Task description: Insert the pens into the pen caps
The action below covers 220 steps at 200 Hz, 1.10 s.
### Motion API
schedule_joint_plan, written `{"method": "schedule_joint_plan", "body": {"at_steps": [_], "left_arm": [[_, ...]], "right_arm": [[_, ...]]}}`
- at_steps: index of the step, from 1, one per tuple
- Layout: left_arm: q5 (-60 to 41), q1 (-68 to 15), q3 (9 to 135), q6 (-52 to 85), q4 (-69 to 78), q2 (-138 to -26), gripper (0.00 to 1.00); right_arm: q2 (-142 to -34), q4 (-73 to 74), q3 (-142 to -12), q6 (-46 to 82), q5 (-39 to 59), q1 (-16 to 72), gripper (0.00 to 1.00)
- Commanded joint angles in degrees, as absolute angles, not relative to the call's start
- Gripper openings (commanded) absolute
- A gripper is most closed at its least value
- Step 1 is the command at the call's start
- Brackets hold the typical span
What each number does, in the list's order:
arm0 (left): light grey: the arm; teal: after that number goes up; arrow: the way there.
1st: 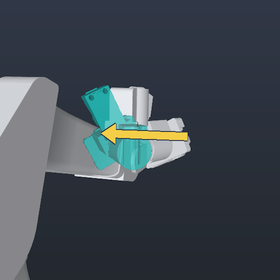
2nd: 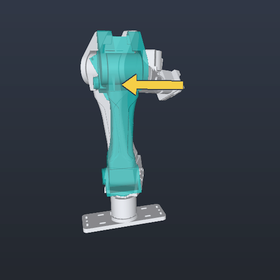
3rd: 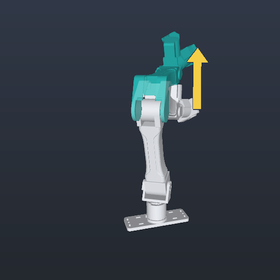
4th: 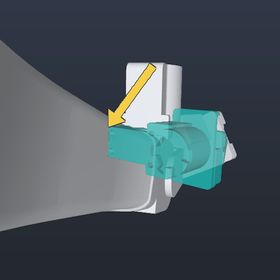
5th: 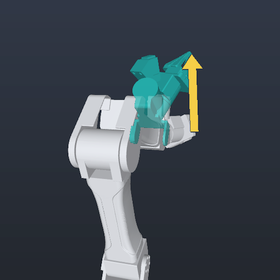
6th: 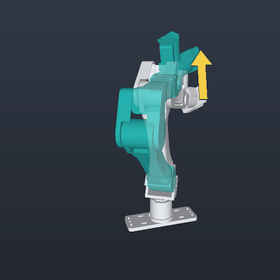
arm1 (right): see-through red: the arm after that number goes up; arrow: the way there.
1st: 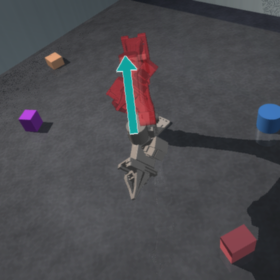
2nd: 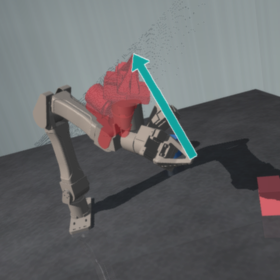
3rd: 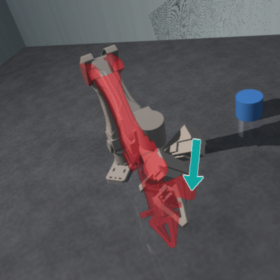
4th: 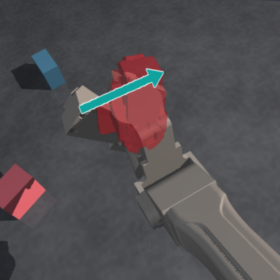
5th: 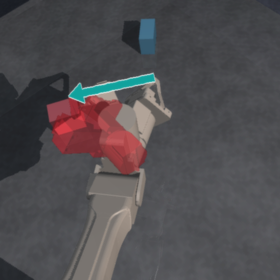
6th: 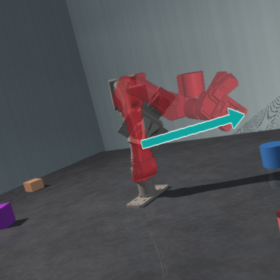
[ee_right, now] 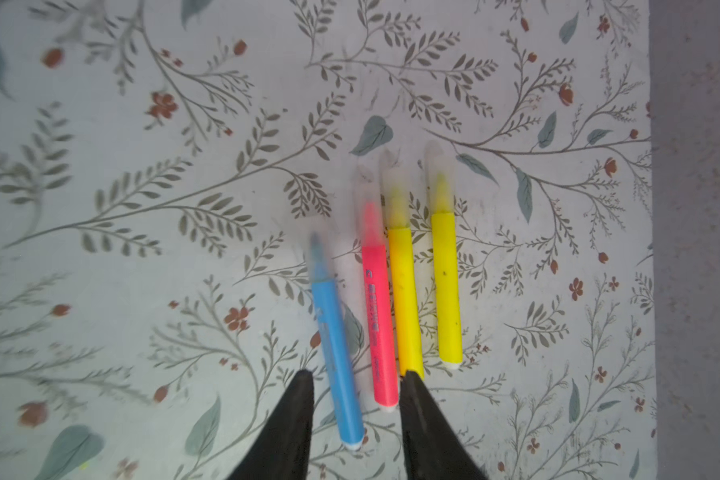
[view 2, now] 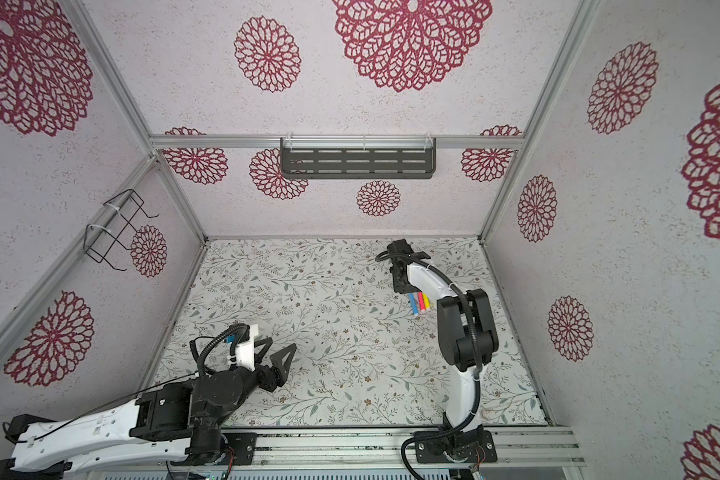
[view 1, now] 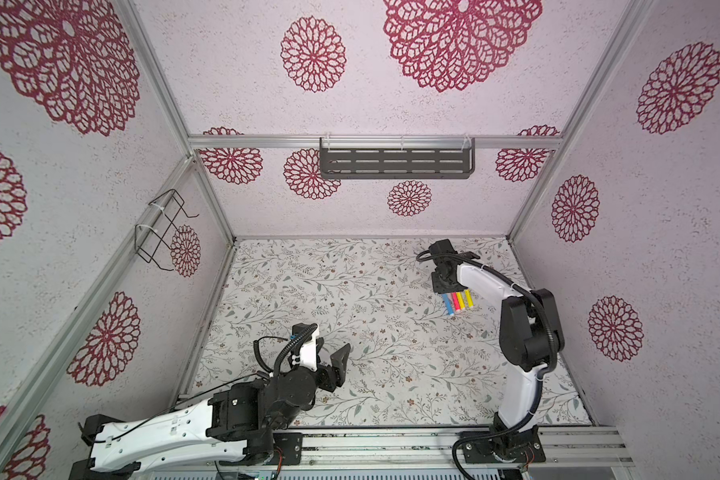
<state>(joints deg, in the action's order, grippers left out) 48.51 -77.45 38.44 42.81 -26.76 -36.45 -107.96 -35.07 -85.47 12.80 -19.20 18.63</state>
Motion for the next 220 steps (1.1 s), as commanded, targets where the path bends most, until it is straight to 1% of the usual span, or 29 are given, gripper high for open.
{"method": "schedule_joint_plan", "body": {"at_steps": [1, 24, 43, 58, 70, 87, 116, 135, 137, 138, 139, 143, 144, 146, 159, 170, 197, 213, 220], "left_arm": [[58.33, -77.7, 42.14, 38.24, -27.01, -38.01, 0.99], [65.73, -77.31, 45.19, 30.44, -24.84, -40.45, 0.99], [68.11, -75.47, 46.01, 24.98, -21.01, -41.91, 0.99], [65.28, -71.64, 44.98, 21.94, -16.92, -42.02, 0.99], [61.17, -67.69, 44.14, 21.54, -14.91, -41.64, 0.99], [57.87, -62.82, 42.75, 20.88, -12.28, -41.22, 0.99], [57.3, -55.95, 40.53, 18.65, -9.37, -42.19, 0.99], [57.97, -51.81, 39.16, 17.79, -9.06, -43.94, 0.99], [58.13, -51.38, 39.12, 17.92, -9.23, -44.12, 0.99], [58.24, -51.22, 39.12, 18.01, -9.32, -44.21, 0.99], [58.3, -51.1, 39.11, 18.1, -9.45, -44.3, 0.99], [58.85, -50.46, 39.16, 18.63, -10.03, -44.65, 0.99], [58.91, -50.32, 39.13, 18.72, -10.16, -44.74, 0.99], [59.18, -50.04, 39.18, 18.94, -10.45, -44.91, 0.99], [61.34, -49.01, 38.91, 21.27, -12.1, -46.22, 0.99], [63.74, -48.86, 37.71, 20.18, -10.37, -47.37, 0.99], [67.66, -48.09, 36.01, 18.83, -8.71, -49.17, 0.99], [68.8, -47.18, 35.21, 18.73, -8.38, -49.95, 0.99], [69.67, -47.0, 34.8, 18.81, -8.27, -50.16, 0.99]], "right_arm": [[-100.47, -26.24, -81.09, 11.22, -7.46, 18.46, 0.38], [-95.66, -19.69, -77.04, 12.63, -2.66, 18.45, 0.38], [-93.19, -17.97, -76.3, 12.96, -0.08, 18.44, 0.39], [-90.92, -16.67, -75.56, 13.11, 0.71, 18.41, 0.39], [-88.13, -13.73, -73.49, 13.48, 1.89, 18.46, 0.39], [-83.89, -9.62, -70.46, 14.02, 3.13, 18.43, 0.4], [-78.93, -6.05, -66.53, 12.76, 2.74, 18.38, 0.41], [-73.84, 1.31, -59.34, 12.95, -1.68, 18.37, 0.45], [-73.24, 2.37, -58.25, 12.97, -2.22, 18.37, 0.46], [-72.87, 2.94, -57.73, 13.03, -2.34, 18.37, 0.5], [-72.52, 3.49, -57.21, 13.02, -2.45, 18.37, 0.57], [-71.14, 5.73, -55.24, 12.83, -2.91, 18.37, 0.9], [-70.86, 6.29, -54.65, 12.79, -2.95, 18.37, 0.95], [-70.21, 7.44, -53.5, 12.51, -3.09, 18.37, 0.98], [-65.79, 13.7, -46.95, 11.3, -4.32, 18.37, 0.99], [-62.74, 16.14, -43.1, 10.6, -7.3, 18.37, 0.99], [-57.63, 14.93, -36.55, 11.4, -17.51, 18.37, 0.99], [-53.85, 15.47, -31.57, 10.42, -21.18, 18.35, 0.99], [-52.23, 15.53, -28.67, 10.49, -22.98, 18.37, 0.95]]}}
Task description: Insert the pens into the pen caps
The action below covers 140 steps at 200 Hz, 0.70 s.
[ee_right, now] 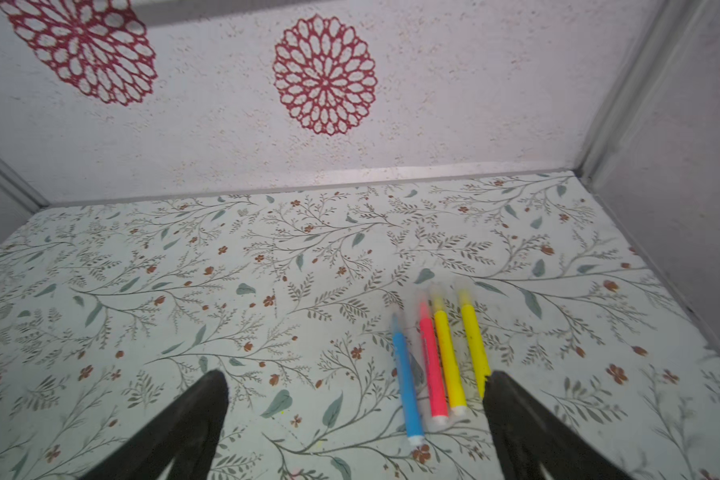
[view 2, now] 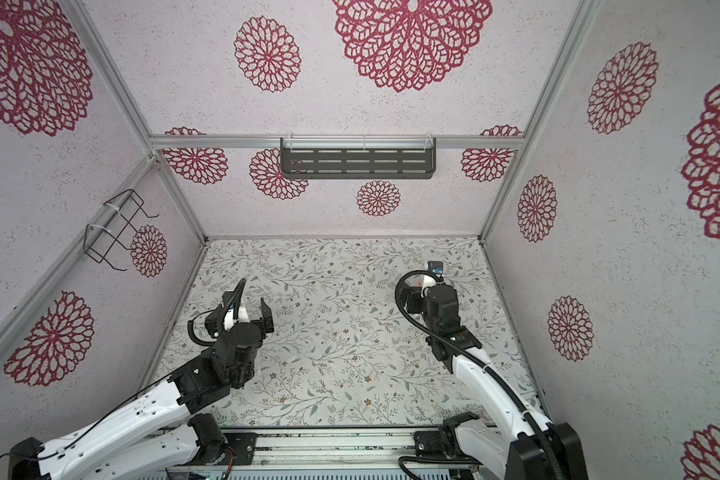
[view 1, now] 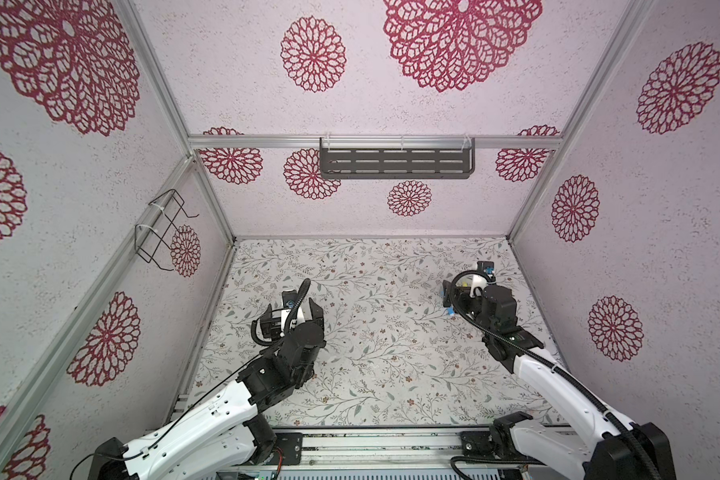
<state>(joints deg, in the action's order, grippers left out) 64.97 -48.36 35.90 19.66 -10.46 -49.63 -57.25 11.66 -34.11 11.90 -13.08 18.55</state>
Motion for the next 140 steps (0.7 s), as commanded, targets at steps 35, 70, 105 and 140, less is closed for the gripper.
{"method": "schedule_joint_plan", "body": {"at_steps": [35, 70, 105, 140], "left_arm": [[74.76, -46.47, 31.64, 15.86, -5.99, -50.88, 0.99], [79.36, -45.07, 28.41, 16.91, -5.93, -51.01, 0.99], [78.83, -43.45, 25.69, 20.8, -7.03, -49.07, 0.99], [76.15, -41.46, 24.42, 20.97, -7.73, -44.91, 0.99]], "right_arm": [[-44.77, 17.24, -17.2, 9.83, -31.13, 18.37, 0.82], [-38.72, 11.02, -14.49, 11.72, -37.77, 18.37, 0.99], [-31.01, 9.96, -9.61, 8.36, -35.88, 18.37, 0.99], [-23.35, 3.64, -5.23, 10.81, -36.32, 18.39, 0.99]]}}
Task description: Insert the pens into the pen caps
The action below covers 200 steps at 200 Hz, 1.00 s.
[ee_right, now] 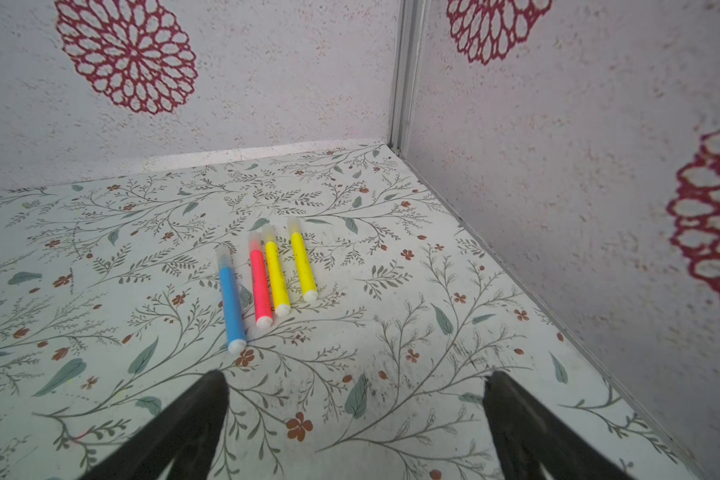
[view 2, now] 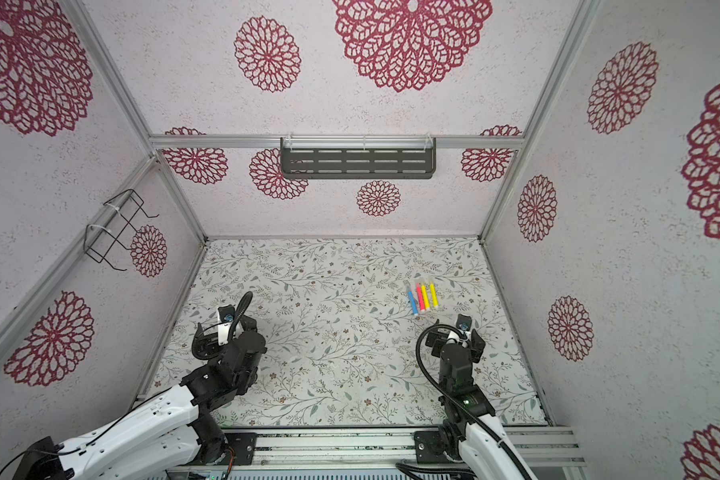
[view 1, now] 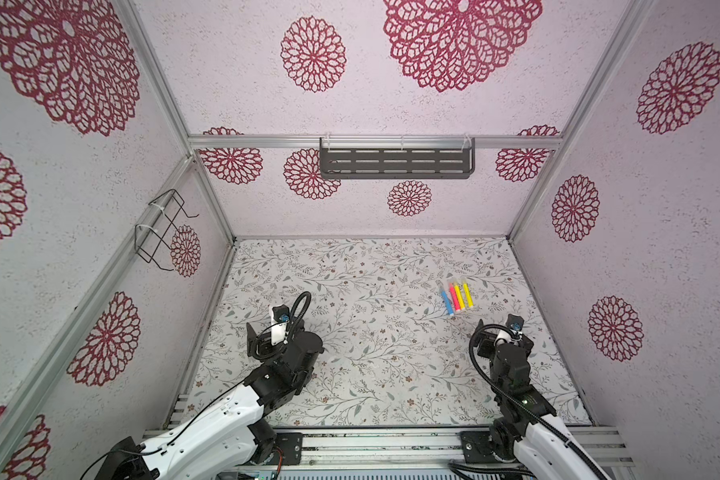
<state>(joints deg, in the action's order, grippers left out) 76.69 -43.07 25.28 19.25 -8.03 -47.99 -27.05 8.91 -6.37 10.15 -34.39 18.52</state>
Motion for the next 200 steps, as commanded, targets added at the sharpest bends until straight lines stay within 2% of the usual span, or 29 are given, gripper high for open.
{"method": "schedule_joint_plan", "body": {"at_steps": [1, 51, 64, 78, 85, 98, 131, 200], "left_arm": [[76.04, -41.38, 24.38, 20.94, -7.78, -44.73, 0.99], [77.05, -37.3, 22.28, 18.38, -4.53, -42.39, 0.99], [78.89, -36.57, 19.15, 15.61, 0.64, -43.84, 0.99], [76.26, -35.17, 15.87, 20.5, -0.98, -45.3, 0.99], [76.67, -34.58, 14.46, 16.81, 4.31, -45.88, 0.99], [74.57, -35.27, 16.67, 22.32, -4.65, -45.36, 0.99], [70.79, -34.41, 15.21, 18.15, -0.7, -43.56, 0.99], [71.37, -34.15, 14.69, 17.7, 0.57, -43.22, 0.99]], "right_arm": [[-23.06, 3.27, -5.25, 10.94, -36.31, 18.42, 0.99], [-15.57, -0.16, -4.22, 11.03, -36.05, 18.53, 0.99], [-15.89, -0.09, -4.22, 11.05, -36.2, 18.54, 0.99], [-16.32, 0.04, -4.31, 11.11, -36.25, 18.54, 0.99], [-16.64, 0.16, -4.37, 11.17, -36.23, 18.52, 0.99], [-17.33, 0.47, -4.43, 11.07, -36.29, 18.54, 0.99], [-19.89, 1.23, -4.92, 12.23, -38.51, 18.54, 0.99], [-24.43, 8.08, -4.07, 12.81, -46.61, 18.41, 0.99]]}}
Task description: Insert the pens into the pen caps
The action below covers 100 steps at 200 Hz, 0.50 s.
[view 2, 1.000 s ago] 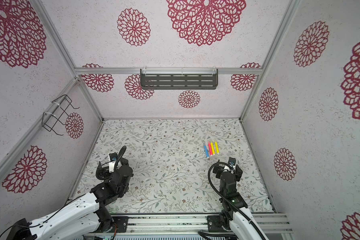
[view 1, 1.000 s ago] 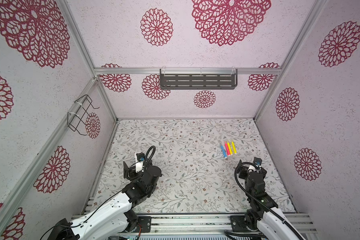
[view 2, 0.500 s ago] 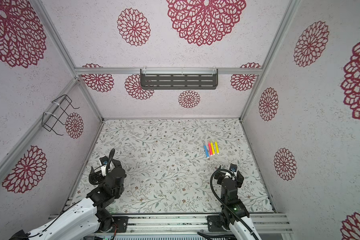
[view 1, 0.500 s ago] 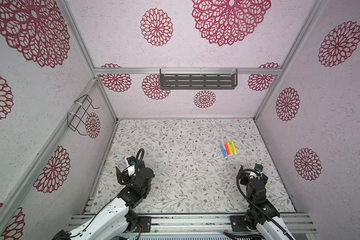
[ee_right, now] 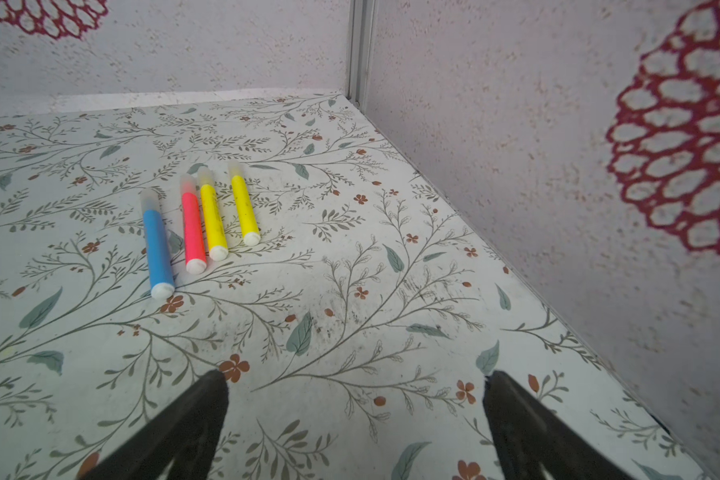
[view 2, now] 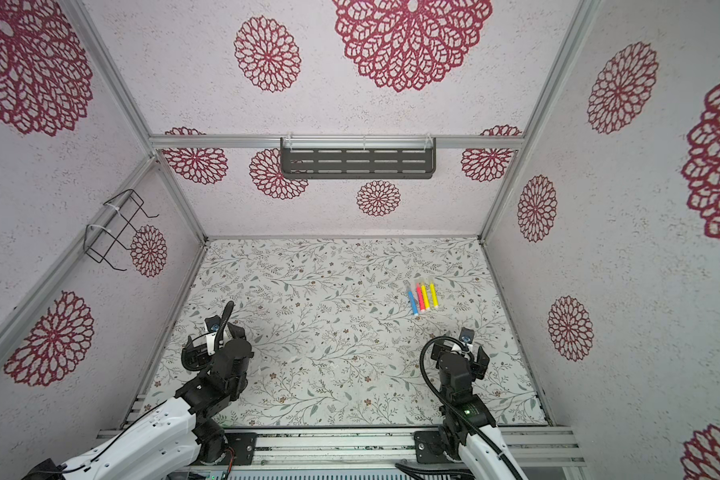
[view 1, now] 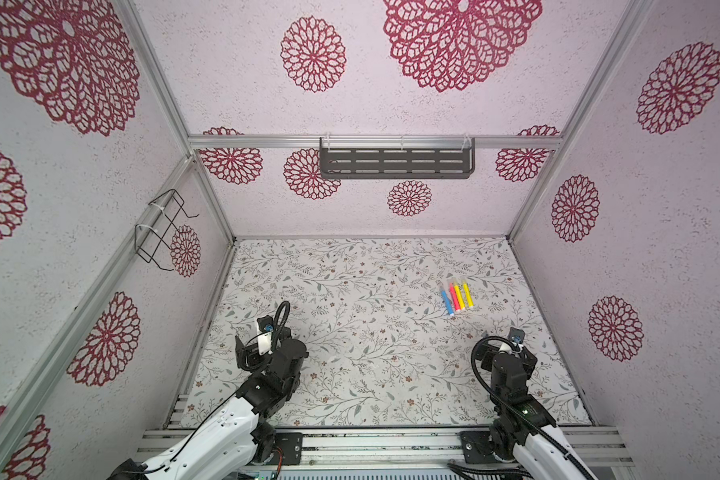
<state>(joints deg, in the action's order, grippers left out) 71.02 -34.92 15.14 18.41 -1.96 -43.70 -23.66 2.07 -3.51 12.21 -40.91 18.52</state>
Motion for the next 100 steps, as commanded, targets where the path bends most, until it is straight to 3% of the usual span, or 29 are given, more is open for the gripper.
{"method": "schedule_joint_plan", "body": {"at_steps": [1, 100], "left_arm": [[71.37, -34.12, 14.64, 17.68, 0.63, -43.19, 0.99], [68.82, -28.82, 14.21, 18.45, 4.09, -43.8, 0.99]], "right_arm": [[-24.39, 8.26, -4.01, 12.78, -46.69, 18.39, 0.99], [-22.5, 15.05, -1.26, 10.39, -50.1, 18.46, 0.99]]}}
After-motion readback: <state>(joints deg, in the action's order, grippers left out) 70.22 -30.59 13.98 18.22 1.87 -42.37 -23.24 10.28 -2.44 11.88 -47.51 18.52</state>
